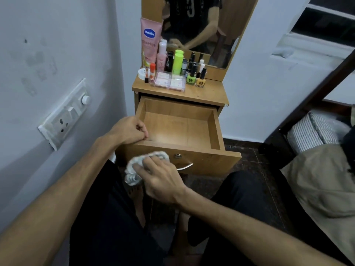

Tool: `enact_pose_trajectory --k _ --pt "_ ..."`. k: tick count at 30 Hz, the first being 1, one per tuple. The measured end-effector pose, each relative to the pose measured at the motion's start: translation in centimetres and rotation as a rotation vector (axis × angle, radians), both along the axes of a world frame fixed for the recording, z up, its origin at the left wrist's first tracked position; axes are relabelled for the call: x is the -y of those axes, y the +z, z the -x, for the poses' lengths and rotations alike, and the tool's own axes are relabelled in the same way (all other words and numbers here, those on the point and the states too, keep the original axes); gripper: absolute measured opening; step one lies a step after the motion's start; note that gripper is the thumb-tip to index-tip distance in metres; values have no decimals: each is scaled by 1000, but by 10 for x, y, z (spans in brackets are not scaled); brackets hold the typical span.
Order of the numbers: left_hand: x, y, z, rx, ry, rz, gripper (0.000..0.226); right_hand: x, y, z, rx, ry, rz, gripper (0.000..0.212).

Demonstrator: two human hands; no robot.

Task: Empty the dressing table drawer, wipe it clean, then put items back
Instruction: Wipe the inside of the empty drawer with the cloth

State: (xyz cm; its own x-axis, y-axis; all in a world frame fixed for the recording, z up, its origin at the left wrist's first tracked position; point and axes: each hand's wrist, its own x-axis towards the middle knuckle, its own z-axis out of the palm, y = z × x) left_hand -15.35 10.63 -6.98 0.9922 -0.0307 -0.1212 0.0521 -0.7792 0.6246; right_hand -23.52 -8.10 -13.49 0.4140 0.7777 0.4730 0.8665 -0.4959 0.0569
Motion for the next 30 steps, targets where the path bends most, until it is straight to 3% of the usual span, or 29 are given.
enact_pose_trajectory --k 2,5,9,15,20,26,30 --pt "0 -2 1 9 -1 -22 27 -12 18 -15 114 86 40 41" --pt "-2 -3 4 39 -9 -8 27 -9 22 -31 154 119 260 34" --pt "-2 -4 4 44 -27 16 25 54 19 -27 185 29 227 29" --pt "0 0 2 -18 -34 -2 24 178 18 -22 218 -286 259 42" --pt "8 5 -3 -95 -42 -132 19 219 27 -10 10 -724 245 54" --pt "20 7 4 -44 -6 -219 24 188 1 3 -404 -1041 -64 46" --pt "19 -2 5 4 54 -181 24 156 -25 17 -635 -1238 -673 33"
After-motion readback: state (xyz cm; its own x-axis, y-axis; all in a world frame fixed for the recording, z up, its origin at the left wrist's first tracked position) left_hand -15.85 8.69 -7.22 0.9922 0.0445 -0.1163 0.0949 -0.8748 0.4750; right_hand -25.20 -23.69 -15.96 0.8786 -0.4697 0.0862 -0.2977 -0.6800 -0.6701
